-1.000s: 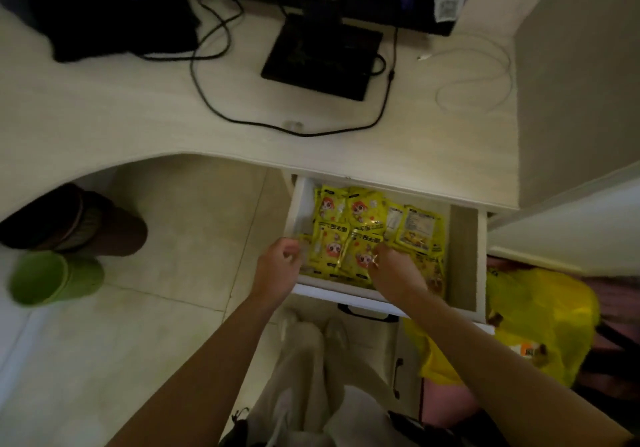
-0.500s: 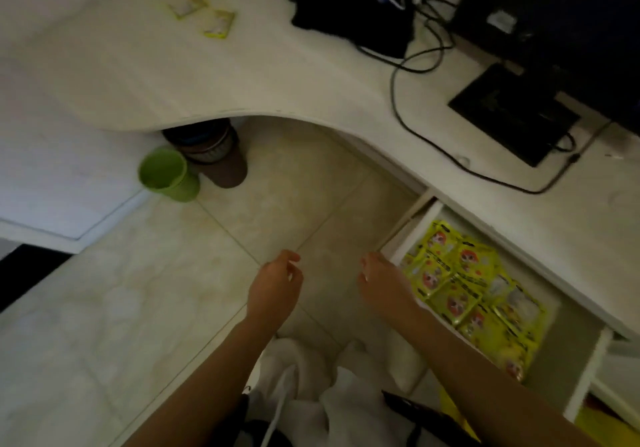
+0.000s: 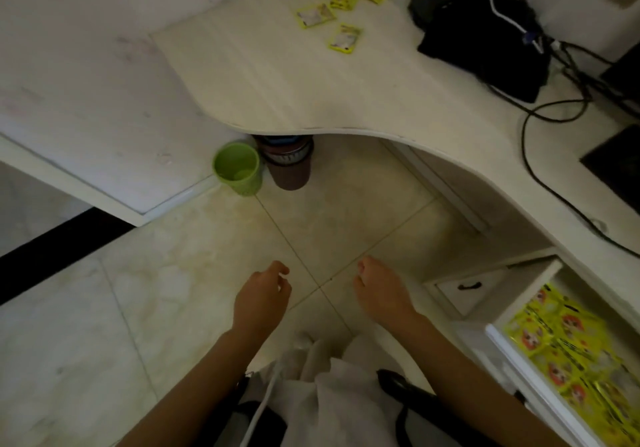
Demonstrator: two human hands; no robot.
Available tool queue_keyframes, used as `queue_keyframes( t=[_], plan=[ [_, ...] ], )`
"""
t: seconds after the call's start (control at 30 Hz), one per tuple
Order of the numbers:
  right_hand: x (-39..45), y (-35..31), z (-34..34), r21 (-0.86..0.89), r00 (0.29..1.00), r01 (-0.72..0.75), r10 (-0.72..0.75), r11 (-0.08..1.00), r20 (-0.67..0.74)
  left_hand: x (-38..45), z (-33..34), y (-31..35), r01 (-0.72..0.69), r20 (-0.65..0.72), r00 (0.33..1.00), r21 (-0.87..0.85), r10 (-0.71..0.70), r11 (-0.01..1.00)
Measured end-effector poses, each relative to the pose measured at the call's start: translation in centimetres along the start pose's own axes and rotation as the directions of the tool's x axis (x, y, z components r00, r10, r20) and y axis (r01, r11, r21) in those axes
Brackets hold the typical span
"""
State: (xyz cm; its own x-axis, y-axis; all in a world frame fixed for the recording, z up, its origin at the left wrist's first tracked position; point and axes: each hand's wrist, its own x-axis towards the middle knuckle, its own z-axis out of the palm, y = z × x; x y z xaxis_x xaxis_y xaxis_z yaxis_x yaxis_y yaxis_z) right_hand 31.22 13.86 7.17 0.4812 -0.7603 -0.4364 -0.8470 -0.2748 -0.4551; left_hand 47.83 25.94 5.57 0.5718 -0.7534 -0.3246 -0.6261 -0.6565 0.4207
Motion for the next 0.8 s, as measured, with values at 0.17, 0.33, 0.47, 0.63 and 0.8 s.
queue_keyframes(
  t=[0.17,0.33,0.47,0.63,0.8],
  plan=[
    [4.0,-4.8,-0.7,-0.03,0.999,0.039,-0.039,0.999,-0.008,4.3,-3.5,-1.7,-0.007,-0.065,0.998,0.005,0.008,1.0],
    [9.4,-8.8,-2.6,0.011,0.997,0.077,-0.077,0.997,-0.019,10.3,-6.5,-1.7,-0.011,-0.119,0.993,0.011,0.012,1.0],
    [15.1,-11.5,-4.9,-0.009,0.993,0.109,-0.109,0.994,-0.043,16.4,-9.2,-1.0,-0.01,-0.17,0.985,0.001,0.01,1.0],
    [22.4,-14.8,-8.1,-0.074,0.989,0.14,-0.144,0.987,-0.047,23.7,-13.1,0.1,-0.003,-0.225,0.974,-0.01,0.001,1.0],
    [28.5,-17.9,-10.8,-0.096,0.979,0.187,-0.194,0.978,-0.063,30.2,-16.1,0.3,-0.034,-0.228,0.973,-0.025,0.027,0.999]
  ],
)
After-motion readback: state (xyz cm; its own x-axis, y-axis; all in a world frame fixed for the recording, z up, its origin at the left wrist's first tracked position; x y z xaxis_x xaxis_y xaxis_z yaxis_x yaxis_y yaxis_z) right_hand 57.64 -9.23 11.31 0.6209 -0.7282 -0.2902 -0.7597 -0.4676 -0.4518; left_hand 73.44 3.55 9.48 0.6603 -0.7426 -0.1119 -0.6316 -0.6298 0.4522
